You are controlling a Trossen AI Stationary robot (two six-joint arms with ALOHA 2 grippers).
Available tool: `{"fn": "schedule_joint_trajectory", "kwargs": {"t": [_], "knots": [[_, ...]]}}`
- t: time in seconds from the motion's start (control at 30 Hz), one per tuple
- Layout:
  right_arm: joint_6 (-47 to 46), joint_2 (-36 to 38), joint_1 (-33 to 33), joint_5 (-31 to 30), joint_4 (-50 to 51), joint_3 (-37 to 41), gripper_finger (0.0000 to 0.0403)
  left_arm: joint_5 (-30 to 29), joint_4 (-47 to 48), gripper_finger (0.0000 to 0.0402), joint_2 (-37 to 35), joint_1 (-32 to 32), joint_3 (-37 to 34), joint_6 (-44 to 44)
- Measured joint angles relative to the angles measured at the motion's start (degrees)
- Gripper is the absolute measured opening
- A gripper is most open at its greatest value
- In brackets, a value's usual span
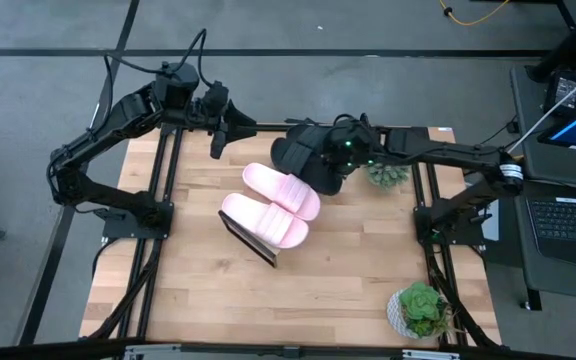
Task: Pick and place slides into the shelf
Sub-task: Return to Home Position
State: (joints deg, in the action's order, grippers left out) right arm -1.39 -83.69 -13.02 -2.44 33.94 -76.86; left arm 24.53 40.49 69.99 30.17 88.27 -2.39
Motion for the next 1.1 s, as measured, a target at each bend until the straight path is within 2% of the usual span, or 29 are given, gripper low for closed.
{"fn": "schedule_joint_trajectory", "kwargs": {"t": [0.27,0.53,0.67,0.8,0.97,1.1], "knots": [[1.11,6.77,0.22,1.2,-0.26,-0.02,0.0002,-3.02,-0.04,0.0147,0.03,0.02,0.0,-1.07],[4.34,14.39,1.01,1.23,-0.63,0.96,0.0001,-3.7,-1.04,0.0147,-0.14,-0.12,-1.14,4.46],[2.93,17.69,1.22,1.41,-5.38,6.26,0.0001,-4.27,-6.25,0.0147,-1.1,-1.56,-7.51,4.07],[3.19,21.07,1.29,4.36,-14.31,13.25,0.0001,-7.2,-16.96,0.0147,-4.1,-3.24,-16.72,1.16],[4.99,24.22,1.1,5.65,-20.96,19.27,0.0001,-15.99,-24.03,0.0147,-9.69,-6.09,-26.93,-4.26],[6.41,25.24,0.52,6.94,-22.49,21.79,0.0,-23.73,-28.0,0.0147,-13.65,-9.28,-32.74,-6.41]]}}
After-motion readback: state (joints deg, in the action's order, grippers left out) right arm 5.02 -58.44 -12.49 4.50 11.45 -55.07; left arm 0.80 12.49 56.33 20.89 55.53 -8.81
